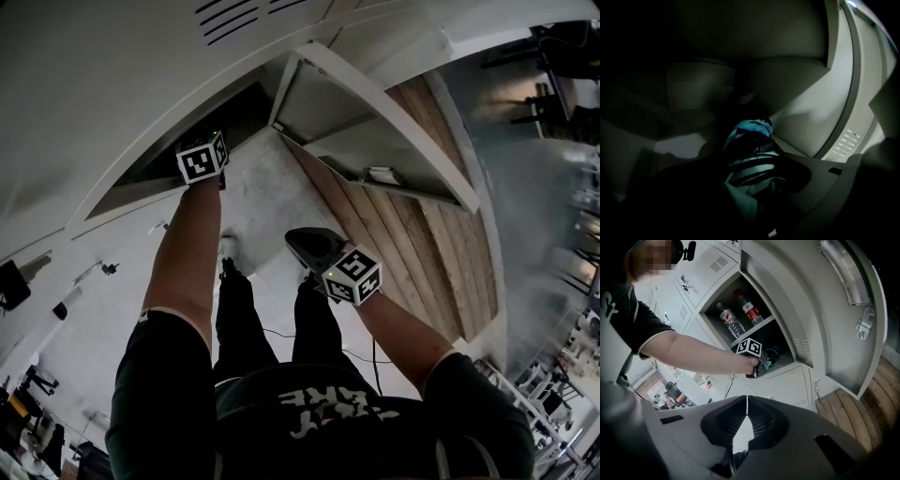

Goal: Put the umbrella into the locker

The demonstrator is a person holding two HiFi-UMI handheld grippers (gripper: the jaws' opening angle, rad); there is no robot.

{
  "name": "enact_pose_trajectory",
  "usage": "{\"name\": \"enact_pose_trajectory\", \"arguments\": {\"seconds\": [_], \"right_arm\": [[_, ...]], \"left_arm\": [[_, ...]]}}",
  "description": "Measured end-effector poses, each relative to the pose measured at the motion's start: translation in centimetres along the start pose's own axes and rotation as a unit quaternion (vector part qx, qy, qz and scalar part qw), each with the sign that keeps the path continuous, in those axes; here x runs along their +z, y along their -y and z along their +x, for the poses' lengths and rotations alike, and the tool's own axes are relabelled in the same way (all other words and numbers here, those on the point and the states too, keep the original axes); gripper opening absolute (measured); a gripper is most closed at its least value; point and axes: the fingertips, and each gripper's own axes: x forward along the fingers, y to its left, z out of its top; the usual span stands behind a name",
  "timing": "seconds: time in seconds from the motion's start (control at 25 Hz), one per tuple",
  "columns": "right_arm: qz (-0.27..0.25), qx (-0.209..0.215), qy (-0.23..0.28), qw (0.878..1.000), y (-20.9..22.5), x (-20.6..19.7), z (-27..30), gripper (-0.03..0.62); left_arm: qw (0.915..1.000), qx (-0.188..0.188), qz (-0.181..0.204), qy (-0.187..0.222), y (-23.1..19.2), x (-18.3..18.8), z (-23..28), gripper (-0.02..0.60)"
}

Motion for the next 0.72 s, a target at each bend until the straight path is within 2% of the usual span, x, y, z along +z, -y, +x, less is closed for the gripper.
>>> {"name": "enact_pose_trajectory", "arguments": {"seconds": [0.08, 0.2, 0.28, 0.48, 0.72], "right_arm": [[0.001, 0.0, 0.0, 1.0, -0.2, -0.1, -0.2, 0.036], [0.004, -0.001, 0.0, 1.0, -0.4, -0.4, -0.4, 0.036], [0.005, 0.0, 0.0, 1.0, -0.7, -0.4, -0.5, 0.036], [0.001, 0.003, 0.003, 1.0, -1.7, -0.2, -0.5, 0.036], [-0.003, 0.003, 0.004, 1.0, -2.9, 0.0, -1.0, 0.036]], "left_arm": [[0.9999, -0.001, -0.011, -0.002, -0.2, -0.2, -0.2, 0.268], [0.9996, 0.007, -0.026, -0.009, -0.5, -0.9, -0.8, 0.378], [0.9993, 0.014, -0.034, -0.011, -0.5, -1.5, -1.5, 0.416], [0.9991, 0.006, -0.039, -0.014, 1.2, -3.2, -3.4, 0.444], [0.9966, -0.011, -0.079, -0.022, 2.7, -5.4, -6.4, 0.446]]}}
